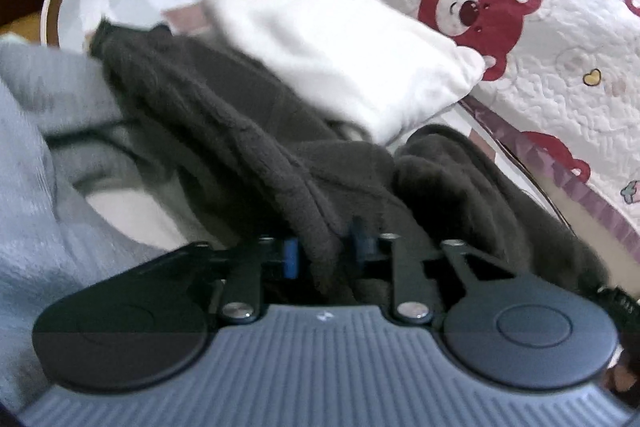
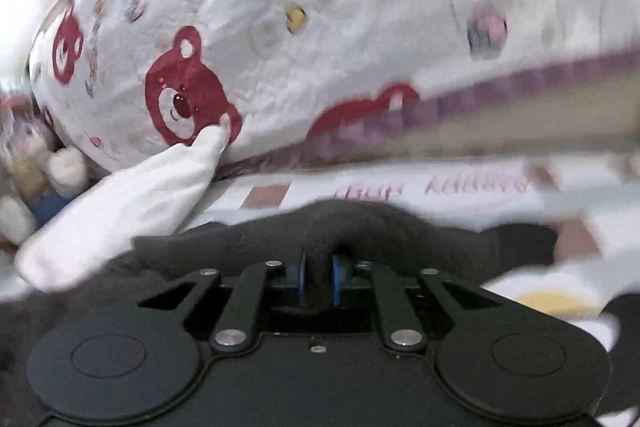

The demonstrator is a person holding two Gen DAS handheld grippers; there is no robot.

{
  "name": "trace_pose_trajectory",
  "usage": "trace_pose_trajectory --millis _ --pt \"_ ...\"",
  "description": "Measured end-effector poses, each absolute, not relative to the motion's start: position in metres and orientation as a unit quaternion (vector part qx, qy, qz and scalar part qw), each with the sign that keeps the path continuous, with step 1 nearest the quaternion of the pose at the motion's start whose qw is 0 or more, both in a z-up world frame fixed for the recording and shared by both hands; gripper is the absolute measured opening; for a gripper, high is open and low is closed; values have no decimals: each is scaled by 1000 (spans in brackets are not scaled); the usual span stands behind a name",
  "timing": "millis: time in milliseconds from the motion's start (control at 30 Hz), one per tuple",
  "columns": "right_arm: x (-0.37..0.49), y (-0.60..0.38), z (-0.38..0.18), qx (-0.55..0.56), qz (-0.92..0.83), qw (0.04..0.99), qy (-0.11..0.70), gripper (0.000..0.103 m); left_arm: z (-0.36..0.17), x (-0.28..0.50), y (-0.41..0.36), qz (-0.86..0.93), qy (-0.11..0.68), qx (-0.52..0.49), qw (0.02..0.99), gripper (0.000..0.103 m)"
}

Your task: Fold clothes

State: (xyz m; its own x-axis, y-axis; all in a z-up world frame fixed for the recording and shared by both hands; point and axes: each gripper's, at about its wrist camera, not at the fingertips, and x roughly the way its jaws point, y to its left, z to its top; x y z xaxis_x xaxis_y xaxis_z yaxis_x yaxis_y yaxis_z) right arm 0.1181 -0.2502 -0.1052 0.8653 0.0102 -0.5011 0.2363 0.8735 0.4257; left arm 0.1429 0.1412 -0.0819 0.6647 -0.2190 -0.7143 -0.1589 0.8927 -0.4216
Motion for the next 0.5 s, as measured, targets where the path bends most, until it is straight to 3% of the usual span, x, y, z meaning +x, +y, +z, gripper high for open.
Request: trace_pose_trajectory --millis 33,133,200,233,300,367,433,500 --pt "117 -262 -112 294 -40 920 258 18 -84 144 140 -18 413 -231 881 46" --pt "121 -275 -138 411 12 862 295 27 -85 144 137 -21 415 -226 881 46" --pt "129 -269 -144 398 18 857 326 35 -80 139 138 -32 399 -228 888 12" --pt "132 -265 -144 384 21 860 335 43 -76 135 138 -41 387 -223 894 7" --pt "135 -259 -145 374 39 861 343 52 -72 134 134 -43 376 -210 902 7" --pt "134 -256 -146 391 54 852 345 53 -77 138 134 -37 390 -210 896 7" --pt "134 -257 -155 432 47 829 352 66 -80 141 140 -34 398 -231 887 7" --pt "126 -261 -165 489 46 796 355 66 -84 143 147 -32 405 -252 879 9"
